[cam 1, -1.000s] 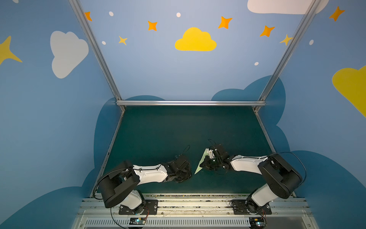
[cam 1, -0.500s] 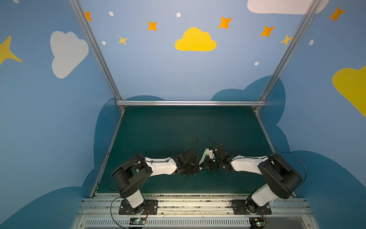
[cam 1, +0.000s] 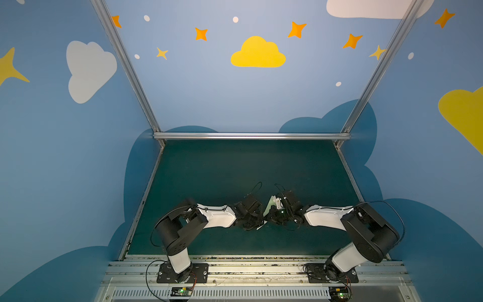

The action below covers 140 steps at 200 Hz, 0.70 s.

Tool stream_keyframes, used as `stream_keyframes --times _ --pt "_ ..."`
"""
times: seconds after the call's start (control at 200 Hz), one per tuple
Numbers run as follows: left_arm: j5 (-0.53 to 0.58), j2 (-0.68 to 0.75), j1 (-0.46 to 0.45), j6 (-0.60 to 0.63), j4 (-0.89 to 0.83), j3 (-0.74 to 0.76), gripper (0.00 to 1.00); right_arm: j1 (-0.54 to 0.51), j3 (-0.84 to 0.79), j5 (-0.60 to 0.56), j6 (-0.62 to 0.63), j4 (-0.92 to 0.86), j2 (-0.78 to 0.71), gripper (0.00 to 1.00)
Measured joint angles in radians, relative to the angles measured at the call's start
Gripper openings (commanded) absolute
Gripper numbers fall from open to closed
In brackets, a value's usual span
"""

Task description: Fold a paper plane with a square sheet of paper (fold left side to right side)

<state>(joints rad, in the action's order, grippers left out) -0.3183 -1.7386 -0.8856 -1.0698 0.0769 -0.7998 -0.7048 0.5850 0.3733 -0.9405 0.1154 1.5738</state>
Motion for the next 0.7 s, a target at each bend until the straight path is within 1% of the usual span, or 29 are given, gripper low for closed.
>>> stream_keyframes --times 0.456,0.701 --pt "-0.057 -0.006 0.030 0.045 0.018 0.011 0.03 0.024 0.003 0.011 0.195 -0.134 -0.077 0.00" --pt "-0.080 -0.011 0.035 0.056 0.021 0.011 0.03 0.028 0.025 0.026 0.256 -0.162 -0.075 0.00"
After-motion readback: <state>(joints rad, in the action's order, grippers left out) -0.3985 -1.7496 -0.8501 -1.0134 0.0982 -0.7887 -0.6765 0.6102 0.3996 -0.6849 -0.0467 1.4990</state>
